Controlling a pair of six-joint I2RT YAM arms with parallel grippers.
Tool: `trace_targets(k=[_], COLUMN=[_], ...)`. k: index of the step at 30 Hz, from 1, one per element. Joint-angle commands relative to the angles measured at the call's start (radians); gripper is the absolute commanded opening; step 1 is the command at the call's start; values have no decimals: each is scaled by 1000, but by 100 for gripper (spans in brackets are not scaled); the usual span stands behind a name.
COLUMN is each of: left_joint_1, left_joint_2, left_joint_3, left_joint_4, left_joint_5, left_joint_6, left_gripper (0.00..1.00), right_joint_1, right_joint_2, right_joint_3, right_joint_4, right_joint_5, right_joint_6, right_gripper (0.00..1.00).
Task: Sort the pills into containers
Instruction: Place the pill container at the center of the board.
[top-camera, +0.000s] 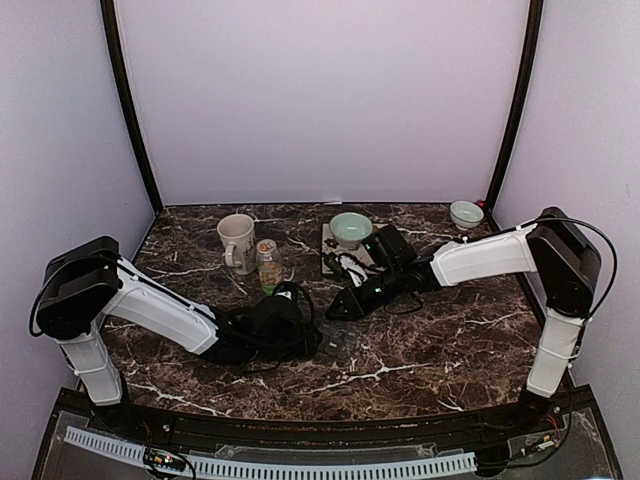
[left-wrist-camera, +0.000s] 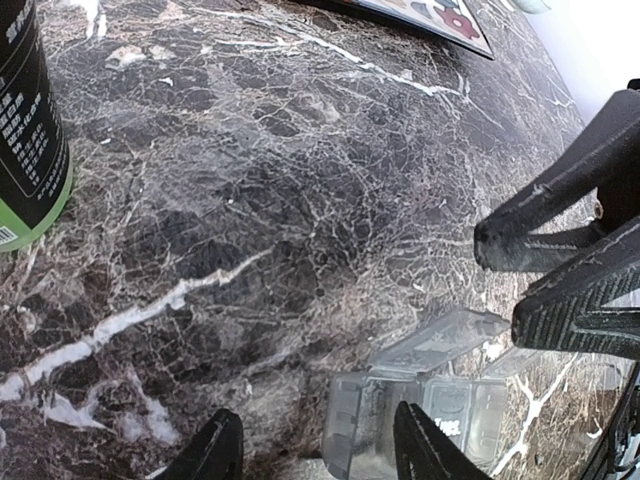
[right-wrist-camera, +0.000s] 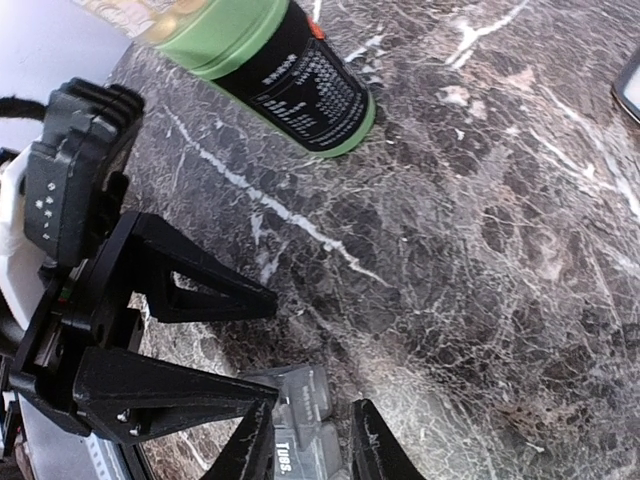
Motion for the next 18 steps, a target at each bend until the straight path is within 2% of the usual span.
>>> trace_targets(k=[1, 11, 18], left_joint_1=[-6, -6, -8], left_joint_2=[-44, -62, -144], left_joint_3=[-15, -20, -31], left_joint_4=[3, 6, -26], left_joint_5=[4, -4, -24], left_joint_6=[18, 35, 64], left_gripper=[55, 55, 55], right_joint_1=[-7, -6, 2], right_joint_2=[-41, -108, -162], right_joint_3=[16, 2, -1], right_joint_4=[-3, -29, -65], right_joint_5=[52, 134, 214], right_joint_6=[-22, -28, -32], right_gripper=[29, 35, 38])
